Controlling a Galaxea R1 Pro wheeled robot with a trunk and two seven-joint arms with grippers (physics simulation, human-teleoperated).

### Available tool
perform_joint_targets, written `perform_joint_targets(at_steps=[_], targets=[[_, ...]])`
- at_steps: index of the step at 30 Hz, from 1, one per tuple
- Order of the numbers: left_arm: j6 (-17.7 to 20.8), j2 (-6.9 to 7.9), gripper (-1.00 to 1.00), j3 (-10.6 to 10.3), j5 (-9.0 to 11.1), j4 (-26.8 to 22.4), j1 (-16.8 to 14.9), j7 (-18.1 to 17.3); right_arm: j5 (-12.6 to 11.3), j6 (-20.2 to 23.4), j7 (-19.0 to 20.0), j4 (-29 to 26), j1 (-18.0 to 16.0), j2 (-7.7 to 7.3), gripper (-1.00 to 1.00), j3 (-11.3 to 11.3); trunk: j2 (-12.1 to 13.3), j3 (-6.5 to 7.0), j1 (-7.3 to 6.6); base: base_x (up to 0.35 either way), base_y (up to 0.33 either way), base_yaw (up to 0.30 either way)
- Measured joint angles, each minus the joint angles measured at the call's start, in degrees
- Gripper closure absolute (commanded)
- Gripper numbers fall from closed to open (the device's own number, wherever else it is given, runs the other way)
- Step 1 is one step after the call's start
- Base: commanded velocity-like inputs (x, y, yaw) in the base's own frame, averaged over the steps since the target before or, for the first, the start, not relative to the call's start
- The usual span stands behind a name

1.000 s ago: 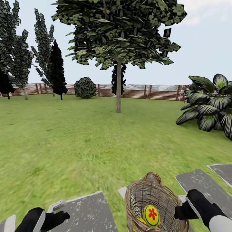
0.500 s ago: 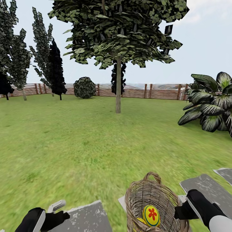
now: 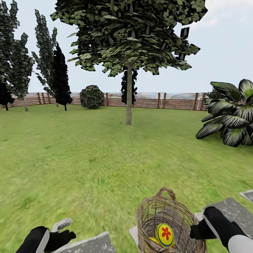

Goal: Take the three Easter eggs out of the wicker basket on the lawn in the garden, then place them on the lawn next to a single tree (choose any tree) so that all three eggs are next to the same tree and none are left in the basket.

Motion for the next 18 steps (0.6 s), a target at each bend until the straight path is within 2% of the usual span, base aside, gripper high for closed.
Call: perform_joint_targets(at_steps=[18], targets=[[0.00,-0.08,-1.00,-0.04,-0.08,0.00,0.00,0.01,0.21,-0.04,-0.01,0.00,0.00,0.00,1.00,0.02,0.00,0.00,0.00,0.337,0.000,0.000]])
